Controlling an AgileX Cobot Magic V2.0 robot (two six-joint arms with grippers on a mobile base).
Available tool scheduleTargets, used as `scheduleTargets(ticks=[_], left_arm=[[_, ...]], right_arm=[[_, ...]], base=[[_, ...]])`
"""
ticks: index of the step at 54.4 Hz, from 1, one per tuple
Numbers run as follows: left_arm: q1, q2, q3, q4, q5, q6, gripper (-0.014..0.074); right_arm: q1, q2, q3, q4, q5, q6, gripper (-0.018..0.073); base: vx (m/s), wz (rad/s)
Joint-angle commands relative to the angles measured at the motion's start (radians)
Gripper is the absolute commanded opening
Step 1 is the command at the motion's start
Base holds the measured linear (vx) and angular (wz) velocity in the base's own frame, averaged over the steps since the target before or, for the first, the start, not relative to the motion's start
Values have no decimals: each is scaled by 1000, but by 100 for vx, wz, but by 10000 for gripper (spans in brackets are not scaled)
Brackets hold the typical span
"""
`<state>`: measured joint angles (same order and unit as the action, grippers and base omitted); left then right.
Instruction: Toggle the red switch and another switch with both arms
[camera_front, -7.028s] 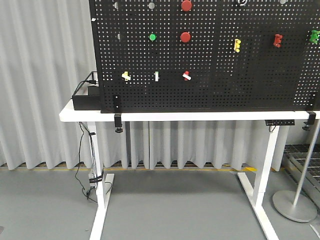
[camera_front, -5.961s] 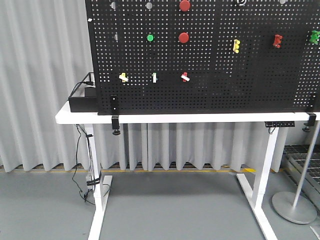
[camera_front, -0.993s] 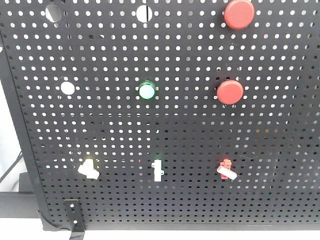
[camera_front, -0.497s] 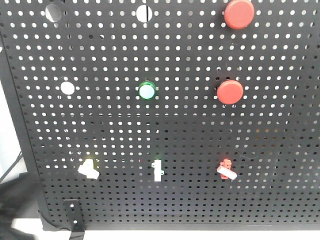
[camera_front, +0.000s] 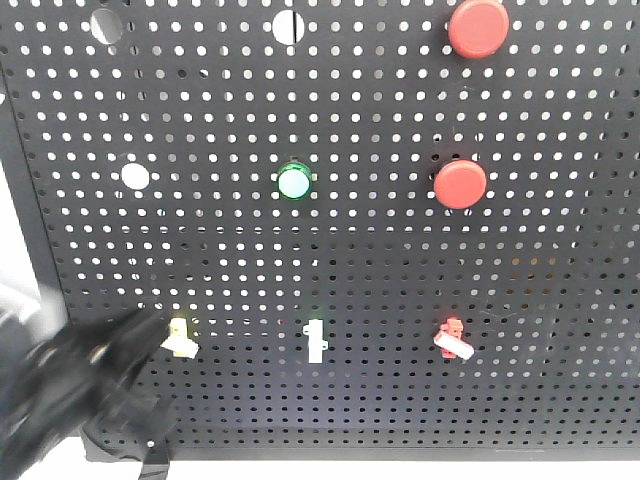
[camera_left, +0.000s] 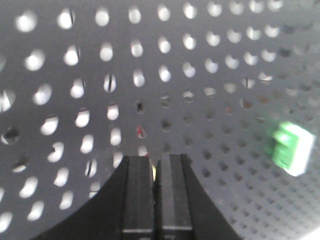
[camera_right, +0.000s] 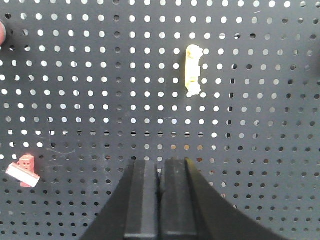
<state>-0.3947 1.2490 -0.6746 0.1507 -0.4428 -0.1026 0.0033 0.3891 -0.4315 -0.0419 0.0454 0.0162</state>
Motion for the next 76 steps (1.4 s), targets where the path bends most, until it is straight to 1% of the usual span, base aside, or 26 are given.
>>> scheduleTargets(ticks=[1,6,9,14,18,22,31,51,56,70,76], left_arm=[[-7,4,-47,-15,-54,-10,3],[-7,20,-47,-16,-56,-10,3],[-5,28,-47,-30,-61,-10,3],[-3,39,-47,-94,-72,-10,3],[-1,46,-47,-165,-74,-2,3],[-1,48,-47,-202,-71,0,3],[-2,48,-46,-198,-53,-11,3],[-8,42,-42,-198,47,-14,3],[-9,21,-39,-198,68,-31,3],[-10,-23,45,-198,68,-37,3],[-10,-29,64,-198,33,-37,3]], right_arm=[[-5,14,-35,-3,-91,-1,-6],[-5,14,-35,-3,-91,-1,-6],[-5,14,-35,-3,-91,-1,-6],[-5,14,-35,-3,-91,-1,-6],[-5,14,-35,-3,-91,-1,-6],[-5,14,-35,-3,-91,-1,-6],[-5,14,-35,-3,-91,-1,-6],[-5,14,-35,-2,-106,-1,-6],[-5,14,-35,-2,-118,-1,-6],[-5,14,-35,-2,-125,-1,-6],[-5,14,-35,-2,-126,-1,-6]], base=[[0,0],[0,0],[0,0],[0,0],[0,0],[0,0],[0,0],[0,0],[0,0],[0,0],[0,0]])
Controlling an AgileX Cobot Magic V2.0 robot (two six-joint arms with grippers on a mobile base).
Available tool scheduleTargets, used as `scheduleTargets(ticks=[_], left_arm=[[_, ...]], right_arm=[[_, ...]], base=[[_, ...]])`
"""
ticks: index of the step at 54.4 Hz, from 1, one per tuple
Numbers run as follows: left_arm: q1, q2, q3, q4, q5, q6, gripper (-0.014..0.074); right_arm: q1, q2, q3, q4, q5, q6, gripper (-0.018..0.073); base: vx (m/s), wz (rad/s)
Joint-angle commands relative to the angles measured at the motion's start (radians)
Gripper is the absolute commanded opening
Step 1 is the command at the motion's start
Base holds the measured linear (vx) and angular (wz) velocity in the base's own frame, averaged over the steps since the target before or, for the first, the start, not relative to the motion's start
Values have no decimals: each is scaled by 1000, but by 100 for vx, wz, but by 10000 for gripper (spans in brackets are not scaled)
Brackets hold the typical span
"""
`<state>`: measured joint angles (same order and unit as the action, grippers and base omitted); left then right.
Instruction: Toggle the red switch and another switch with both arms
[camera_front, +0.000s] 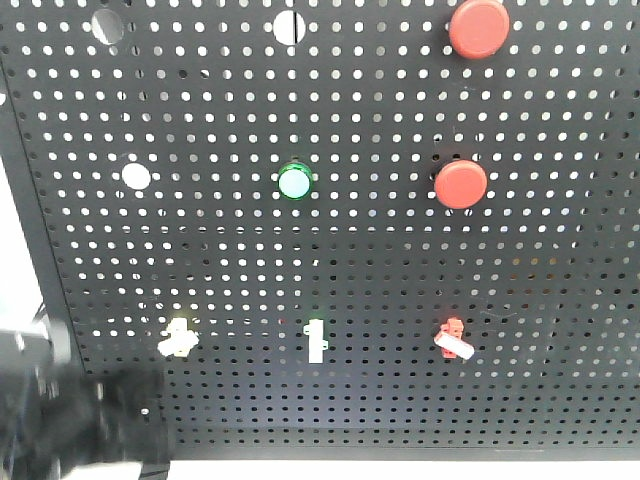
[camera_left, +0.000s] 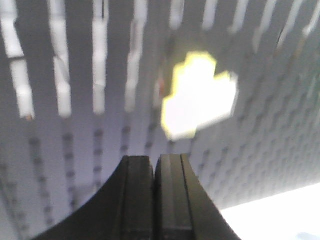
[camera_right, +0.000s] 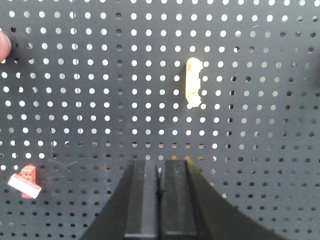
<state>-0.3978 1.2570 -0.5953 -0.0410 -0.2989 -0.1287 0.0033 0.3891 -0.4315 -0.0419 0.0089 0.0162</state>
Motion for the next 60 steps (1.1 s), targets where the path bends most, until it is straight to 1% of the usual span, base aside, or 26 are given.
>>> scheduleTargets(ticks=[1,5,11,16,21,24,32,35,39,43,45,48,51,56,60], left_arm=[[-7,-42,-16,-7,-118,-11,3],[-7,-71,-16,-7,-141,-10,3],[-7,-151,-16,-7,-137,-5,3],[-4,-220,-16,-7,-130,32,3],[-4,-277,-16,-7,-122,75,3],[-4,-305,-16,-7,-106,78,3],[-4,-355,-16,-7,-32,78,3],[-4,-360,-16,-7,-13,78,3],[-4,-360,-16,-7,-8,78,3],[-4,-360,-16,-7,-14,77,3],[-4,-359,-16,-7,-13,77,3],[-4,-359,-16,-7,-13,77,3],[-4,-359,-16,-7,-13,77,3],[-4,-359,-16,-7,-12,77,3],[-4,-359,-16,-7,-12,77,3]], right_arm=[[-5,14,-35,-2,-89,-1,-6],[-5,14,-35,-2,-91,-1,-6],[-5,14,-35,4,-97,10,-6],[-5,36,-35,42,-86,65,-6],[-3,74,-35,42,-83,106,-6],[-3,104,-35,42,-107,112,-6],[-3,207,-35,34,-226,147,-6],[6,248,-35,26,-253,177,-6],[58,296,-35,-26,-298,219,-6],[153,345,-35,-124,-370,235,-6],[194,373,-37,-151,-401,235,-6],[236,415,-45,-140,-430,235,-6],[273,471,-63,-111,-461,235,-6],[307,544,-96,-96,-501,235,-6],[338,596,-130,-99,-501,235,-6]], base=[[0,0],[0,0],[0,0],[0,0],[0,0],[0,0],[0,0],[0,0],[0,0],[0,0],[0,0],[0,0],[0,0],[0,0],[0,0]])
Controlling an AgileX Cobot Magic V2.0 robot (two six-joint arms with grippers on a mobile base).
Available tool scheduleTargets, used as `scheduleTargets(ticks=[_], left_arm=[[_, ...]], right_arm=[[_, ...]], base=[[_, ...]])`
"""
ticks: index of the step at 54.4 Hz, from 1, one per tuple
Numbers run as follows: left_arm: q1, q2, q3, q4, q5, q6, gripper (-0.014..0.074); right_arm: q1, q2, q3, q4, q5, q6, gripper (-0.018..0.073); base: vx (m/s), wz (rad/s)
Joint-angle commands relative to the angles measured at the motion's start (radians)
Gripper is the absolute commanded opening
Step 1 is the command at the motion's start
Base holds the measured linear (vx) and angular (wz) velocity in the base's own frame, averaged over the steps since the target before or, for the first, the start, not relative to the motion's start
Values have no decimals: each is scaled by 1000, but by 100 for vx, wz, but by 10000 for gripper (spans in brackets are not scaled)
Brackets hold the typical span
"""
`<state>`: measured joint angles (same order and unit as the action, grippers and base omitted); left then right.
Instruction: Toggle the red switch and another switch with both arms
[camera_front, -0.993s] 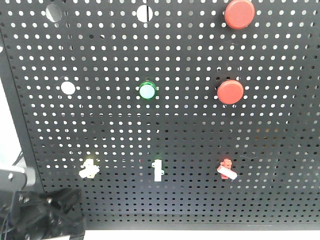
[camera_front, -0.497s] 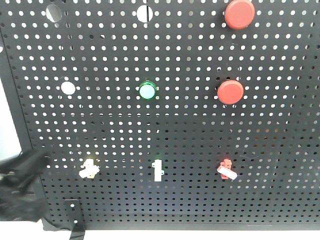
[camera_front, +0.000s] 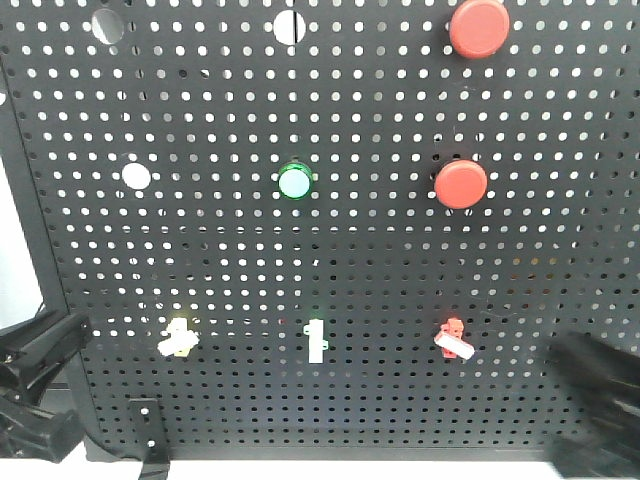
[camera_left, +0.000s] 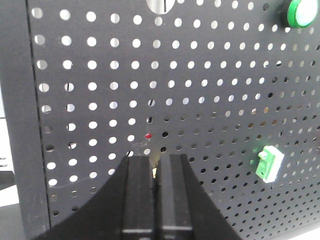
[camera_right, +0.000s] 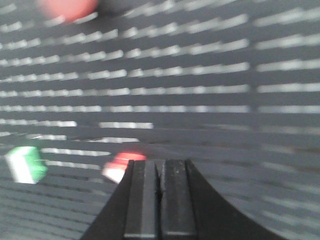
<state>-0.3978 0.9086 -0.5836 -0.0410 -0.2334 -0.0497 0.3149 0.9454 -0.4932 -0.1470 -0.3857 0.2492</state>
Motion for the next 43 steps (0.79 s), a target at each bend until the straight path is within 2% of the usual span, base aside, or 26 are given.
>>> scheduleTargets(ticks=[1,8,13,32,43], left_arm=[[-4,-11,-27,-7,-78,-2,3],[-4,-11,-27,-7,-78,-2,3],[-4,-11,-27,-7,-79,-2,3],[-4,-11,-27,-7,-79,-2,3],[-4,-11,-27,-7,-80,-2,3]], right_arm=[[37,56,-78,5,-106,2,-6],[91,142,-134,8,-107,-36,-6],[101,190,-162,10,-119,-40,-6],[102,311,-191,24,-157,-33,-6],[102,330,-191,20,-104,-33,-6]], base=[[0,0],[0,0],[0,0],[0,0],[0,0]])
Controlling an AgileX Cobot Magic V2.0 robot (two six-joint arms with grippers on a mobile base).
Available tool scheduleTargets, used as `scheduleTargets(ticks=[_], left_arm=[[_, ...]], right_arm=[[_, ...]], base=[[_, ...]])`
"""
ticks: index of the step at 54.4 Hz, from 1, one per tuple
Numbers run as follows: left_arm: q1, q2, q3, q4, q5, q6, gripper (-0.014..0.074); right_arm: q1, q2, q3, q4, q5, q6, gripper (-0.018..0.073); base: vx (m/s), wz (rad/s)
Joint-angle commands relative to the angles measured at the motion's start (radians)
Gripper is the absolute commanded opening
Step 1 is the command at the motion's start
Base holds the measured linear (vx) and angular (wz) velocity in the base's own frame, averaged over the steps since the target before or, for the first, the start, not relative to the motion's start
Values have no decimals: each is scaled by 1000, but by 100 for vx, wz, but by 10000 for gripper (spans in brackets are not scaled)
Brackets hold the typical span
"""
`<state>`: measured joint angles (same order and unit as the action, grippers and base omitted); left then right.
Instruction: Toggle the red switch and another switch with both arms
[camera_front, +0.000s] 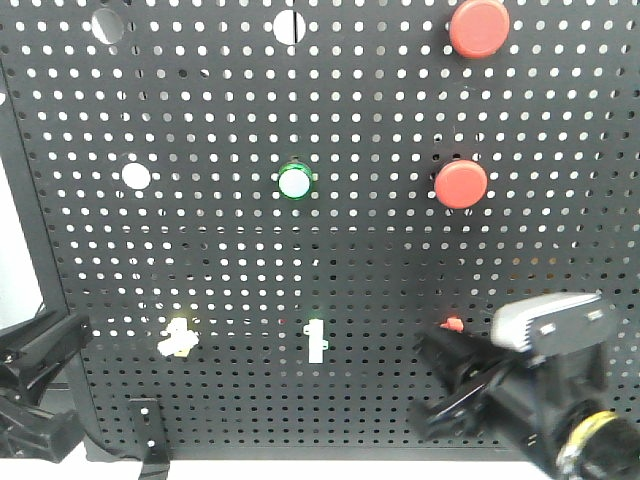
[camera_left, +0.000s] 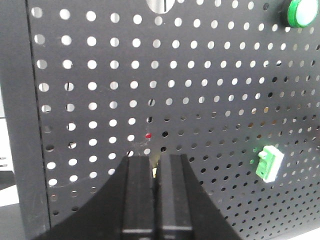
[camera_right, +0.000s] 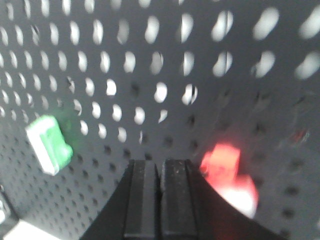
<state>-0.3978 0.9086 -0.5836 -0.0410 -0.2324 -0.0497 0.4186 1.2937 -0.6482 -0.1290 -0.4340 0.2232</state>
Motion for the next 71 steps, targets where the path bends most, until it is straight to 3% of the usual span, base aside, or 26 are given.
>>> scheduleTargets(ticks=[1,9,36,71], left_arm=[[-4,-11,-27,-7,-81,-2,3],[-4,-11,-27,-7,-82,-2,3],[-4,-11,-27,-7,-94,-2,3],[-4,-11,-27,-7,-72,-2,3]], right_arm=[[-1,-18,-37,0,-47,-7,-6],[-1,-21,-37,-21,28,-6,-6],[-2,-200,11,-63,-4,5,-6],[-2,-207,11,-63,1,5,-6]], base=[[0,0],[0,0],[0,0],[0,0]])
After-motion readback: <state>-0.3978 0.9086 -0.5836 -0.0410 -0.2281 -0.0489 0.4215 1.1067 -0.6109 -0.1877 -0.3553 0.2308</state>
